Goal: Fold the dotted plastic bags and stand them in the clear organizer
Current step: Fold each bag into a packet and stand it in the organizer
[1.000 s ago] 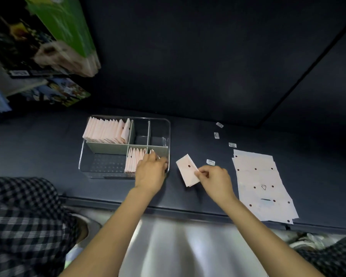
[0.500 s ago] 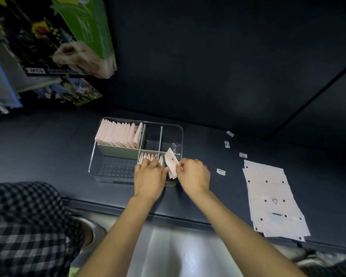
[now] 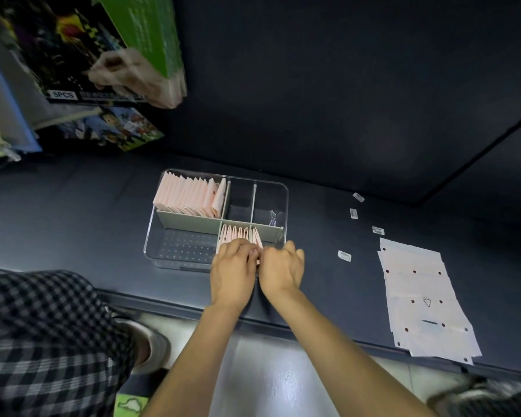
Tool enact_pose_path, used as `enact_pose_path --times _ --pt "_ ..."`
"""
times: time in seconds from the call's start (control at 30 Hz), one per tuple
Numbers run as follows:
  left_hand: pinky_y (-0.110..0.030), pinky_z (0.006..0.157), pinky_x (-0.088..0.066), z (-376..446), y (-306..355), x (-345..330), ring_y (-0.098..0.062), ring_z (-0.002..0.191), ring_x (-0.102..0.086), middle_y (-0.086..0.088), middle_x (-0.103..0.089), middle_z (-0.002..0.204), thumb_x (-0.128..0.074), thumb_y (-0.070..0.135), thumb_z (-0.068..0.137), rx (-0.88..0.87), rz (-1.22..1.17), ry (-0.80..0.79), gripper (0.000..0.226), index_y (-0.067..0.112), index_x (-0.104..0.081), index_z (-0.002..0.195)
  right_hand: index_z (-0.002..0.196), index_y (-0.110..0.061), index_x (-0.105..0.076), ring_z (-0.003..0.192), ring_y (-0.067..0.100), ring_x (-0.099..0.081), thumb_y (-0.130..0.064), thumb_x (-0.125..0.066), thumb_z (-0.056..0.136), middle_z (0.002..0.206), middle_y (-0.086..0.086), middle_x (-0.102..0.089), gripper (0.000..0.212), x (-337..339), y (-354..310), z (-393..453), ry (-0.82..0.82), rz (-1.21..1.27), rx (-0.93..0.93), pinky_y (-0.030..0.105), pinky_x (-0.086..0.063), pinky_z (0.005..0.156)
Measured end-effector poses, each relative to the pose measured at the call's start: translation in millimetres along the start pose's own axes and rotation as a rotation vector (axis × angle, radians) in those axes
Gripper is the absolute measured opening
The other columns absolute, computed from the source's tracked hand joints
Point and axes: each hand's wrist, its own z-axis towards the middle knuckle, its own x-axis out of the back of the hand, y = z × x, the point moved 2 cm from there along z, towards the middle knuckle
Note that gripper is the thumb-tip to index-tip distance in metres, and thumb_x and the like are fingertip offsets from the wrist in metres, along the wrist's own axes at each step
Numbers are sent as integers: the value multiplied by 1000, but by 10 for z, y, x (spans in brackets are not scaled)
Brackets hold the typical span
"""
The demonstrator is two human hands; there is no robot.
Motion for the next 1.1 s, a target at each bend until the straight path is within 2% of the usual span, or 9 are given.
enact_pose_path --times 0.17,0.3,0.43,0.57,0.7,0.83,0.93,1.03,1.1 --pt "-34 91 -38 -14 -29 -24 -23 106 -48 0 -62 114 -52 19 95 60 -83 56 20 15 -68 107 96 -24 -62 107 22 -43 -20 -39 92 97 0 -67 24 24 -43 2 -102 -33 4 33 -27 80" --pt "-29 91 -33 17 -67 -43 -19 108 -45 5 -60 113 -52 20 95 45 -140 36 22 25 -68 109 94 -23 -61 110 21 -41 -21 -33 94 97 -1 -68 28 17 -99 -3 -143 56 8 32 -23 78" --pt "-26 85 -26 11 -107 -55 -18 110 -39 6 -55 118 -53 17 92 -17 -23 -23 26 31 -68 108 95 -17 -65 112 23 -42 -16 -37 94 100 5 -67 28 -25 -38 -30 -157 66 45 32 -29 82" --pt "-32 88 -28 -2 -98 -42 -22 116 -36 3 -50 129 -50 21 94 -33 80 -52 26 28 -66 113 102 -21 -68 103 24 -44 -29 -37 99 93 7 -66 32 39 140 -97 -27 153 138 32 -31 84" --pt "-38 91 -31 -5 -1 -8 -25 118 -35 1 -45 136 -47 25 96 -50 198 -74 27 27 -63 118 103 -19 -71 92 25 -51 -26 -51 96 95 -1 -73 22 171 698 -304 188 313 225 32 -39 83" --pt "-39 91 -28 -23 175 -26 -29 117 -37 -3 -42 140 -45 27 96 -116 403 -108 29 21 -61 119 115 -13 -67 107 26 -55 -23 -56 94 114 2 -68 26 126 1776 -510 155 321 6 26 -38 91" --pt "-44 87 -36 -100 373 -33 -36 111 -46 -12 -54 127 -57 17 90 -142 343 -53 22 11 -67 109 131 -12 -54 126 26 -43 -27 -61 91 135 5 -55 44 23 2578 -718 58 255 -222 30 -33 103" --pt "-46 76 -49 -265 574 -143 -39 93 -58 -16 -64 106 -68 4 81 -352 210 -9 18 5 -71 99 140 -19 -43 136 21 -32 -38 -66 85 147 -1 -41 63 -74 3023 -919 -24 239 -318 33 -27 111" --pt "-41 76 -52 -412 672 -275 -35 87 -61 -12 -65 100 -68 4 82 -490 170 -99 19 5 -71 100 136 -20 -49 133 20 -34 -36 -70 82 144 -2 -44 60 -148 3135 -996 -9 287 -335 34 -29 109"
